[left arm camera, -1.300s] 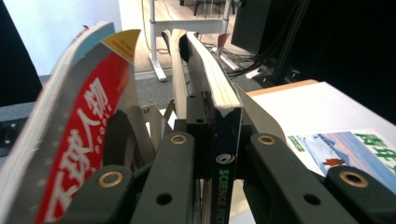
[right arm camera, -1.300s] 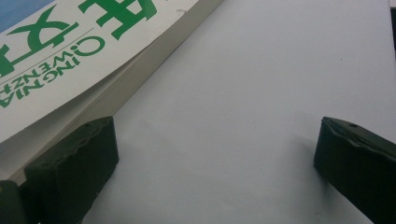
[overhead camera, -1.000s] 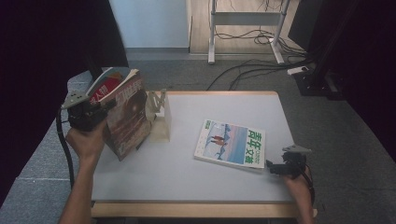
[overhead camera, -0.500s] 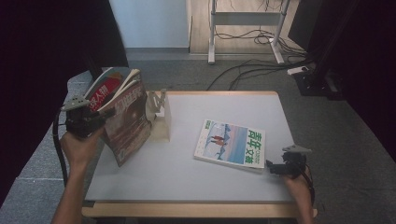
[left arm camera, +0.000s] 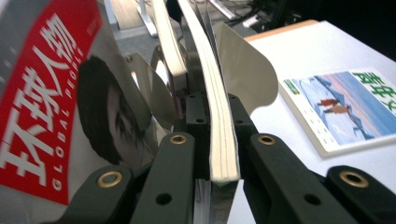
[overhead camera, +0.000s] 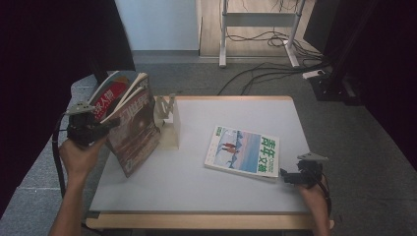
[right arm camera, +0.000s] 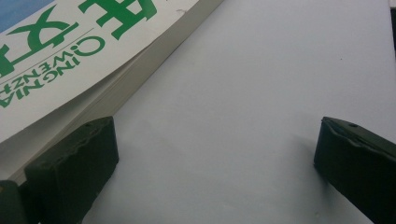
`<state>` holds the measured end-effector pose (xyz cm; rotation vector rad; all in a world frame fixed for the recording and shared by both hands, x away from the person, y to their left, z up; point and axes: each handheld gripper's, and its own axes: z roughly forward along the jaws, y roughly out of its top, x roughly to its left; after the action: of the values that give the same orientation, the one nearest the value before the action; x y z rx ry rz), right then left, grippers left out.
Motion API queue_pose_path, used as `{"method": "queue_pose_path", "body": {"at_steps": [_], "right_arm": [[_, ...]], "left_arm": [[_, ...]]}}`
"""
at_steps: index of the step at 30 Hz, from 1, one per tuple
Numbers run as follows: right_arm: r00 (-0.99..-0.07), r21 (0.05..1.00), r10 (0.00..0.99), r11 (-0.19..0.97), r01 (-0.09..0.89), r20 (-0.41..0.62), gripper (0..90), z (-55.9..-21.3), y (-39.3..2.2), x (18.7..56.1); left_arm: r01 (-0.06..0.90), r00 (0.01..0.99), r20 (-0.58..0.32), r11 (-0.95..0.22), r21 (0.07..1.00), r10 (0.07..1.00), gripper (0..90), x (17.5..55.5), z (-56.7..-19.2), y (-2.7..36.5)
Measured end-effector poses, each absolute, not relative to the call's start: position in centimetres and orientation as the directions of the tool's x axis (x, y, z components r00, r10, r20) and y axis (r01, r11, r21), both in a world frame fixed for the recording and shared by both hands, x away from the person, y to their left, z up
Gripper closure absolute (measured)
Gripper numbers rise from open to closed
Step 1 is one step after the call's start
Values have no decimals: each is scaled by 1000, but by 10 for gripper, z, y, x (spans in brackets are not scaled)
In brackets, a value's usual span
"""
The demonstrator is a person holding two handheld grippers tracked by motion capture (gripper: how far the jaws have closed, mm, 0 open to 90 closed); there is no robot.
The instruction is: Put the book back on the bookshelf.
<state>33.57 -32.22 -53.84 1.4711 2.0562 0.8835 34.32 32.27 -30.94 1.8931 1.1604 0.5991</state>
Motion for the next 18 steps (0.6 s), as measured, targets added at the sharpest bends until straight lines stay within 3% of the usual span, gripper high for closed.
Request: {"method": "queue_pose_path", "body": {"at_steps": [18], "right_arm": [[-323, 724, 946, 223, 653, 0, 0, -538, -322, 336]], "left_arm": [[424, 402, -32, -155, 892, 915, 843, 358, -312, 313]]}}
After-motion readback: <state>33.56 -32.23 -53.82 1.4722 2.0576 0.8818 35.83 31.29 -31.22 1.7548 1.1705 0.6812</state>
